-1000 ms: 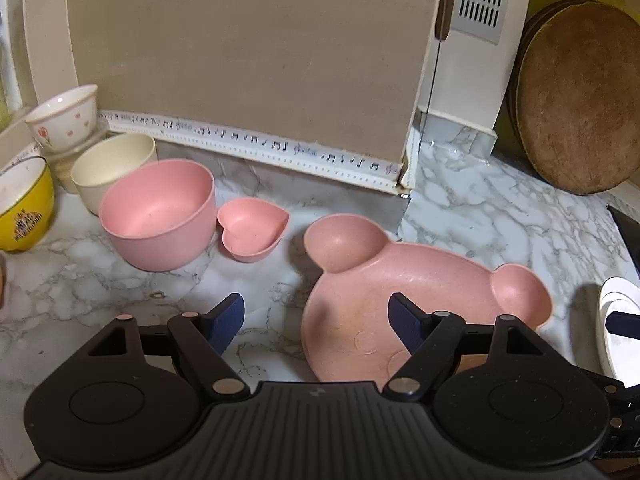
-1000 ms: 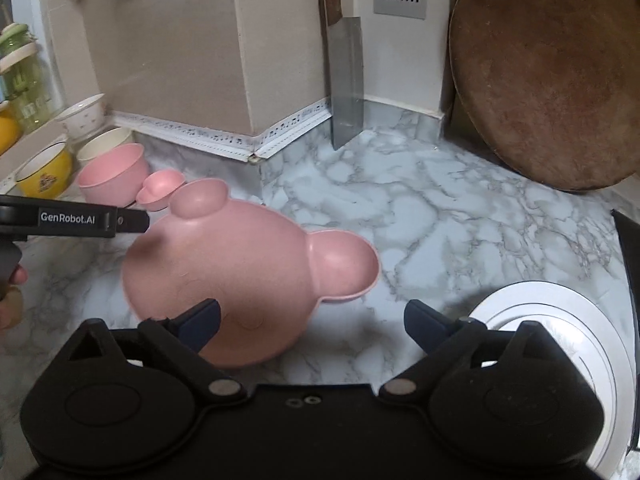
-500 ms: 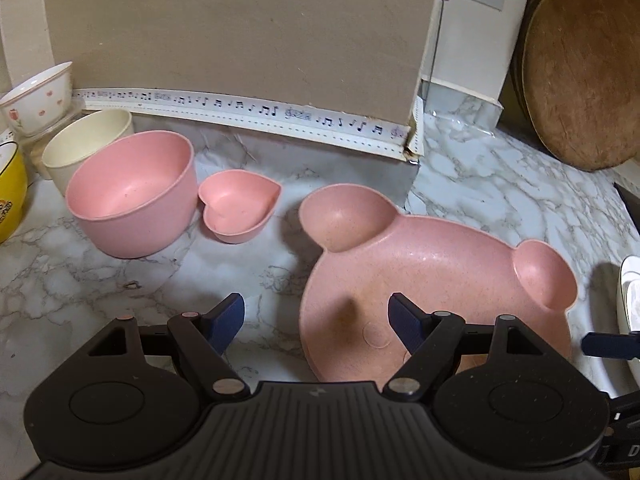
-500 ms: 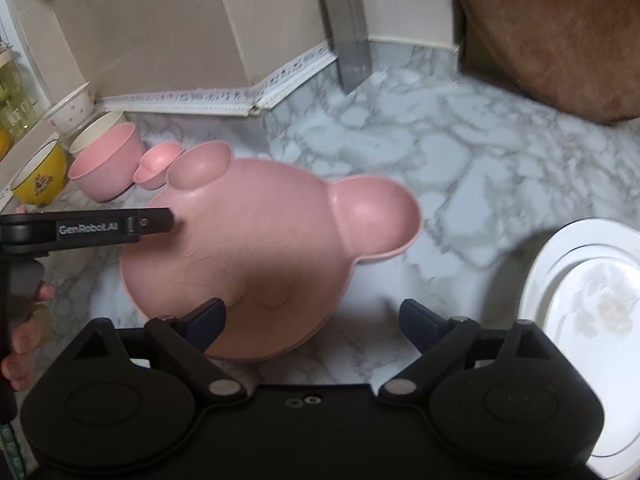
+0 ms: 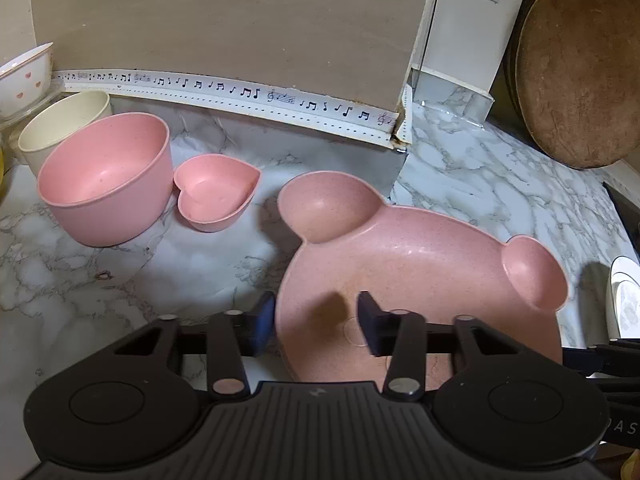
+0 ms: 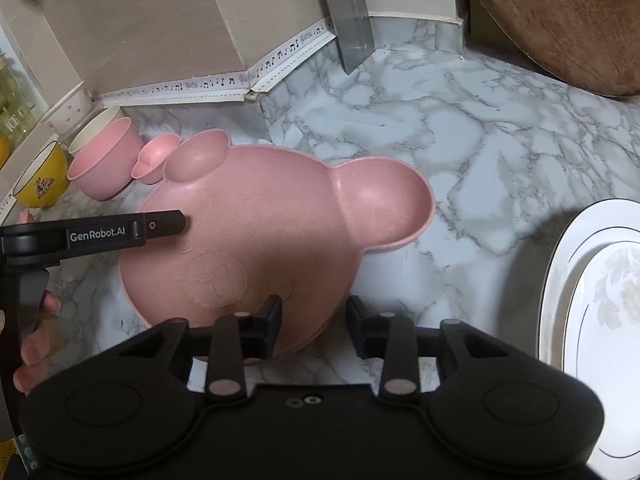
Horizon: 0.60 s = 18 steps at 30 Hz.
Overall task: Organize plates and bowls
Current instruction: 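Close both grippers on the rim of the pink bear-shaped plate, then lift the bear plate with both grippers and carry it over the plate stack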
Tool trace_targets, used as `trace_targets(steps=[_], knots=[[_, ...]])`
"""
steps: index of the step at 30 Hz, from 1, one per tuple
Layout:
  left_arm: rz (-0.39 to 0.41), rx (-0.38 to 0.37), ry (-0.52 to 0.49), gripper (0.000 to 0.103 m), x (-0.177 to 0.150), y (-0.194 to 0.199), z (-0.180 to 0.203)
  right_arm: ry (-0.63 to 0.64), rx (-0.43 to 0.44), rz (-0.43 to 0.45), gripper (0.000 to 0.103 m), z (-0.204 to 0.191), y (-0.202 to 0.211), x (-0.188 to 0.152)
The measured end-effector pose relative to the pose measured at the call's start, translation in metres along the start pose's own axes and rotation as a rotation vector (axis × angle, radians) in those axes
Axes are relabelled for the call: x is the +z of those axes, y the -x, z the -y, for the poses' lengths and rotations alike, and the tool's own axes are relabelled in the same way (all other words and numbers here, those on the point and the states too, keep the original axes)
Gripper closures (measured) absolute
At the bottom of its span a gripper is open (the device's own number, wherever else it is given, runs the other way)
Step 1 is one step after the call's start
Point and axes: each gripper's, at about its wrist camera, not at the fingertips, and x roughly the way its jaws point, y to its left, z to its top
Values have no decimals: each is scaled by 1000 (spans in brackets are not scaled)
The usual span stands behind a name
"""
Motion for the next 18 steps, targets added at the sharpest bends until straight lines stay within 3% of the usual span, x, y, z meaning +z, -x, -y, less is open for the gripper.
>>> trace_targets(steps=[11, 18], knots=[[-16, 19, 30, 79, 1, 2, -6, 10, -6, 0, 86, 7, 6, 4], [-17, 2, 53, 84, -5, 10, -2, 21, -22, -1, 88, 14, 11, 5]])
